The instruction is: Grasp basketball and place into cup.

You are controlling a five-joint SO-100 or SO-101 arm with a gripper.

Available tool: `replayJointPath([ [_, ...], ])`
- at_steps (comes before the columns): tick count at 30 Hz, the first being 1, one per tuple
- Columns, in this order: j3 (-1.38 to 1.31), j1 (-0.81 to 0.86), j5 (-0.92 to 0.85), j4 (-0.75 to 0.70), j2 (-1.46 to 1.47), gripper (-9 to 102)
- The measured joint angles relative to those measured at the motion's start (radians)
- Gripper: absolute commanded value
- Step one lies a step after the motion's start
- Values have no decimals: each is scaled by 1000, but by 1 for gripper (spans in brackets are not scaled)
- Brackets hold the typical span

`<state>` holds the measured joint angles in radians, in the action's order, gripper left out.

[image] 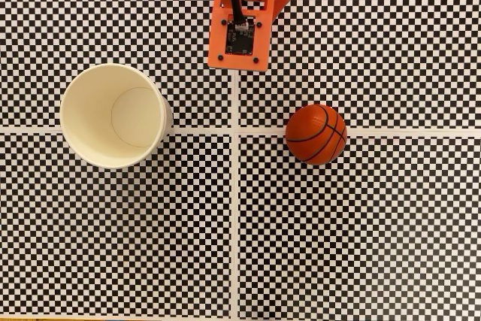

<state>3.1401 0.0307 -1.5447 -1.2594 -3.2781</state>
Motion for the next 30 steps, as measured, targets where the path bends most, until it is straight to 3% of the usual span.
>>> replayJointPath([
  [30,0,0,12,-3,0,0],
])
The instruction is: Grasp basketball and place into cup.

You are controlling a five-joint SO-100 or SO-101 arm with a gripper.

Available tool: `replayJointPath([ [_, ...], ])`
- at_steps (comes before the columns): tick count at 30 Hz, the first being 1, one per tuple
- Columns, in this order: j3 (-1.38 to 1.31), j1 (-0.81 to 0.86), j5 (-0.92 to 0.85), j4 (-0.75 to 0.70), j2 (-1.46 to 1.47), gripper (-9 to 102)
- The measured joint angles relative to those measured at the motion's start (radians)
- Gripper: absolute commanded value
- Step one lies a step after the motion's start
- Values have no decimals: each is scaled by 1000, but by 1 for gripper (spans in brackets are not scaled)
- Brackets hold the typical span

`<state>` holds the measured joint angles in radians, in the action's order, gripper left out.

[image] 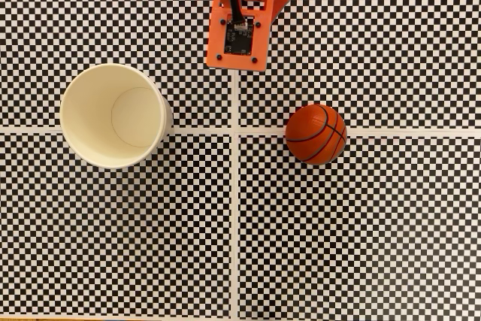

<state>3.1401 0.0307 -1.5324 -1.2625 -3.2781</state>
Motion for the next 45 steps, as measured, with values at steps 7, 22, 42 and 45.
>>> replayJointPath([
  [7,0,0,0,0,0,0],
  [22,0,28,-28,-2,0,0],
  [42,-445,-94,143,69,186,-1],
  [45,-494,-106,152,155,242,-1],
])
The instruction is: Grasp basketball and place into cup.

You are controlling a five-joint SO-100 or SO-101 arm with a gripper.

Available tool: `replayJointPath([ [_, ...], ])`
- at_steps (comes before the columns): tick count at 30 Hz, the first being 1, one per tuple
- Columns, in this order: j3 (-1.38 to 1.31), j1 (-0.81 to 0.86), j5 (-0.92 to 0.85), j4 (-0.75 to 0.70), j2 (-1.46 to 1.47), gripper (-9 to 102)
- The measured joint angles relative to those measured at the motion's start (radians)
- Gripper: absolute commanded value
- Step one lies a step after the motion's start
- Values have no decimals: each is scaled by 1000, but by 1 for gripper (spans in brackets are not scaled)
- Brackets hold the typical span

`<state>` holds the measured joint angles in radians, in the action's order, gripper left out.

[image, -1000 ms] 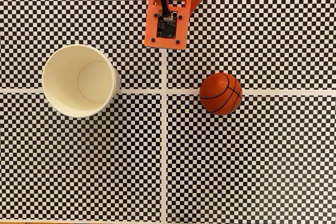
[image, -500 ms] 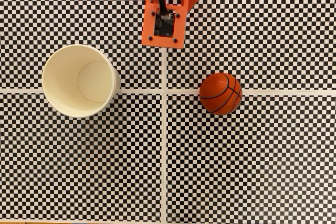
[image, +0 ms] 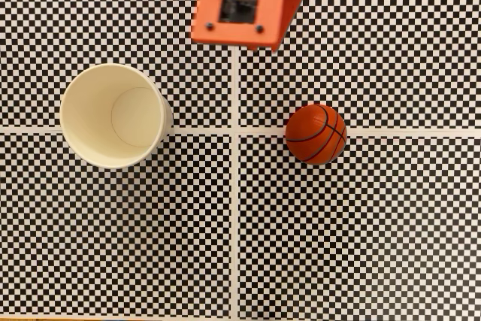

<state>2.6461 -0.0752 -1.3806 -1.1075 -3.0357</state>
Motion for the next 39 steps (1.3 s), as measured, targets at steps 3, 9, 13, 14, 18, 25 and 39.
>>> replayJointPath([
  [3,-78,8,-2,48,129,-1],
  [9,-383,28,0,66,339,-1],
  [13,-514,23,34,66,459,-1],
  [14,-531,21,52,66,472,-1],
  [18,-612,-17,95,69,565,-1],
  [25,-739,-66,83,69,690,0],
  [39,-785,-160,-224,46,749,9],
])
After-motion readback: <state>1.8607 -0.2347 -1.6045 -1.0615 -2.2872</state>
